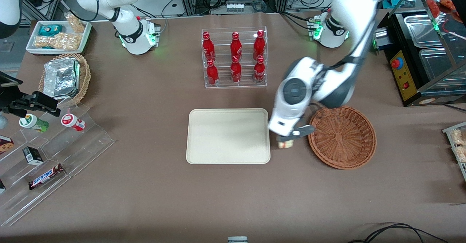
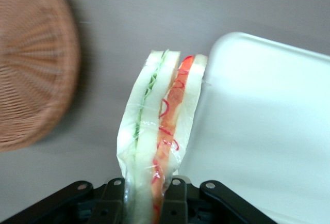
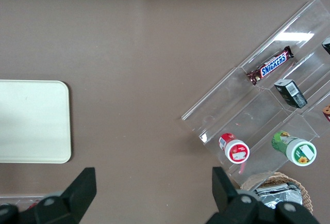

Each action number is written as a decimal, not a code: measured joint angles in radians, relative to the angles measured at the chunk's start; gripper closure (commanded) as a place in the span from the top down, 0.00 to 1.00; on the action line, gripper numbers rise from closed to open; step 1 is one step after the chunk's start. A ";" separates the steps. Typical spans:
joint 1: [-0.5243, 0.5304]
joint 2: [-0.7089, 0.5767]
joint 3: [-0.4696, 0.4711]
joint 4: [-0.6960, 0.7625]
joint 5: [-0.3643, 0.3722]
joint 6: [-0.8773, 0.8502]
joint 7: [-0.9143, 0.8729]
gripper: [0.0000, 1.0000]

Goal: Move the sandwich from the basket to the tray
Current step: 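Carry the sandwich with the left gripper over the cream tray and lower it, then open the left gripper to release the sandwich on the tray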

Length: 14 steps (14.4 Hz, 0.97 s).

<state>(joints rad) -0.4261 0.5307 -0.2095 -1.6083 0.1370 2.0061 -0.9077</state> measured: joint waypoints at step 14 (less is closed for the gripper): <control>-0.221 0.399 0.008 0.459 0.006 0.037 -0.081 1.00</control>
<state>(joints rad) -0.6474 0.9301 -0.2017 -1.1497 0.1426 2.0430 -0.9889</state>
